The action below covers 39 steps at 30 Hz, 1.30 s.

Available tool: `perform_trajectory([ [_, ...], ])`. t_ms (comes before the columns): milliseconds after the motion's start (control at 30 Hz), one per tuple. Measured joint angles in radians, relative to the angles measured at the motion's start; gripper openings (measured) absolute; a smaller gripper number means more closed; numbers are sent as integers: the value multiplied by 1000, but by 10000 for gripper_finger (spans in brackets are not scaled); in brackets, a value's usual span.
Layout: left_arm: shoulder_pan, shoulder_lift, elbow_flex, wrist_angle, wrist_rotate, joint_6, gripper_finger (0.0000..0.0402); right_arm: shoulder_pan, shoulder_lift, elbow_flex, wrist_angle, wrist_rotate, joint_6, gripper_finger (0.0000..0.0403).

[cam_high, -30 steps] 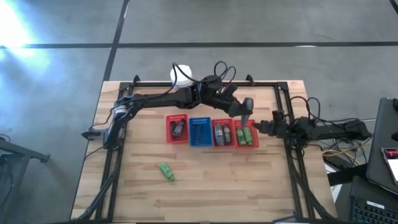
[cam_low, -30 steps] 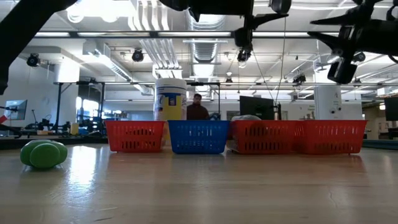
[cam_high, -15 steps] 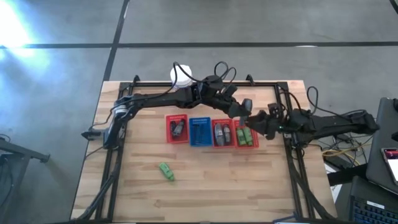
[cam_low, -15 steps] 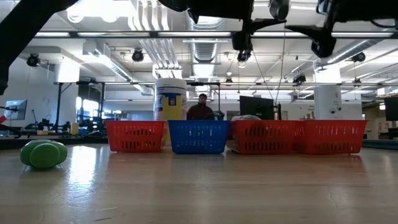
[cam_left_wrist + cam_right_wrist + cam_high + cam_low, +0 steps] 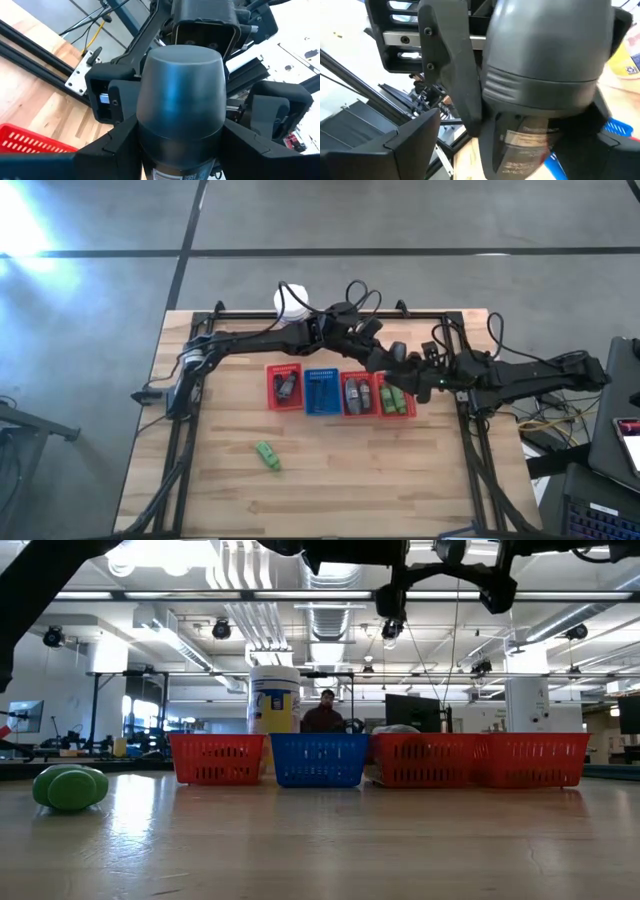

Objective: Pick & Place Travel size toiletries
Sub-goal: Put the gray deodorant into the middle red bin

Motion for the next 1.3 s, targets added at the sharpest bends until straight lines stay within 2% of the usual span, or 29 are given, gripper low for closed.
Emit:
perform_trajectory([
  [233,-2,0,0,0,5,10,218,0,30,5,-21,1,30,295],
  [767,-3,0,0,-16,28,33,219,0,7,2,-65,12,45,189],
  [1000,-3,0,1,-63,26,52,229,0,9,3,-78,9,45,186],
  [1133,-1,-9,2,-171,20,57,249,0,11,1,-127,20,61,186],
  [1300,1,-47,0,-364,21,170,279,0,8,0,-201,17,102,186],
])
